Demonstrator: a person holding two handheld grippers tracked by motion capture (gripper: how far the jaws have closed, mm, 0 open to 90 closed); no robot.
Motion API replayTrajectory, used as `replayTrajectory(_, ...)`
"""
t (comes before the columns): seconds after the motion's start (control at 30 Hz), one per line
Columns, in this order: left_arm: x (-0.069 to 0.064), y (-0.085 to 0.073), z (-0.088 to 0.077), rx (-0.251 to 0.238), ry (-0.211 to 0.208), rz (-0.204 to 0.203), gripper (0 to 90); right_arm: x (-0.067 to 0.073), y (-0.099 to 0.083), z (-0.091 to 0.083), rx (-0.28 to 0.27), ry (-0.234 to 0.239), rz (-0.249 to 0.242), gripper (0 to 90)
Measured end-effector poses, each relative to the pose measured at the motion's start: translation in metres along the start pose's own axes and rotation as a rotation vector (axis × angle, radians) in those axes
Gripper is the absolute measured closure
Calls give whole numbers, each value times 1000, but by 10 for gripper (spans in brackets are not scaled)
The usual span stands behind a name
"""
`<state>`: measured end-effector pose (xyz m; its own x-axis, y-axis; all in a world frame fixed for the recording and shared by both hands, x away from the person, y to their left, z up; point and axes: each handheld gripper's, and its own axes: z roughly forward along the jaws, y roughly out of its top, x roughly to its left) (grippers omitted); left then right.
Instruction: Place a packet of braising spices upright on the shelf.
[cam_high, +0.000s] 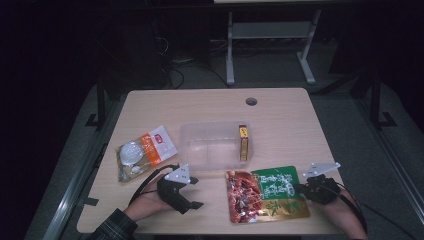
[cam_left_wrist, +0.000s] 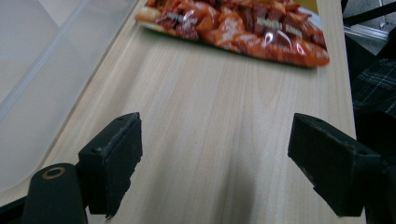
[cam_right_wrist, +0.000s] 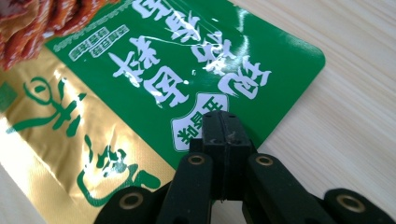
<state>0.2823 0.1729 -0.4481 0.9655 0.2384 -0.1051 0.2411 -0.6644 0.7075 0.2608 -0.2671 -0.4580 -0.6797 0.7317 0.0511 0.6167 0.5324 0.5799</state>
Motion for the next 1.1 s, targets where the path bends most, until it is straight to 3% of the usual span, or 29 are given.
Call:
replayTrajectory(0.5, -1, 2, -2, -18, 19, 18, 163, 43, 42, 32, 2, 125, -160, 900)
replayTrajectory(0.83, 1, 9, 8, -16, 21, 43, 163, 71, 64, 51, -10, 206, -233, 900)
replayTrajectory(0.97, 4, 10, 15, -2, 15, 37, 163, 77, 70, 56, -11, 216, -276, 900)
replayTrajectory(1.07, 7, 9, 20, 20, 6, 32, 162, 77, 68, 53, -27, 216, -254, 898)
replayTrajectory(1.1, 9, 10, 22, 27, 5, 35, 162, 75, 67, 49, -44, 224, -237, 858)
